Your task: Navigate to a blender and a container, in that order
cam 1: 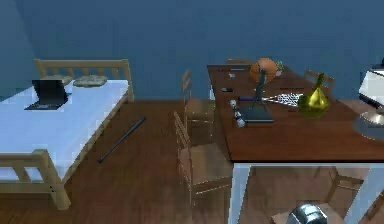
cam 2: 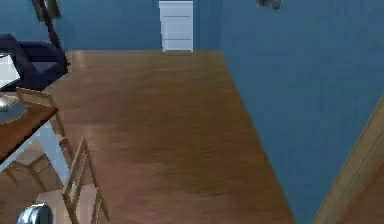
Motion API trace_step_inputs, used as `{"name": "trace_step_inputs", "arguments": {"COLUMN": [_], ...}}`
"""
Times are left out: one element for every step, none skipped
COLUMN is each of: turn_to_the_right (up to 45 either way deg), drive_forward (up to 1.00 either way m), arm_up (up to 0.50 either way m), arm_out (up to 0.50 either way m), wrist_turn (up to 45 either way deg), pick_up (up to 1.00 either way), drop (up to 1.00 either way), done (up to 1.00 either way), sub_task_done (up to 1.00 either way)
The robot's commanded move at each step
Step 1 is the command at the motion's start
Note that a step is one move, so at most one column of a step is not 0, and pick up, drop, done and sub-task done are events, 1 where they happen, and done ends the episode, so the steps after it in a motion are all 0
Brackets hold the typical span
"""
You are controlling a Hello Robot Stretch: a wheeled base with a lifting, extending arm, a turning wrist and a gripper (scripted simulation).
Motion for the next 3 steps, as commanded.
{"name": "trace_step_inputs", "arguments": {"turn_to_the_right": [-45.0,-45.0,-3.0], "drive_forward": [0.0,0.0,0.0], "arm_up": [0.0,0.0,0.0], "arm_out": [0.0,0.0,0.0], "wrist_turn": [0.0,0.0,0.0], "pick_up": [0.0,0.0,0.0], "drop": [0.0,0.0,0.0], "done": [0.0,0.0,0.0], "sub_task_done": [0.0,0.0,0.0]}}
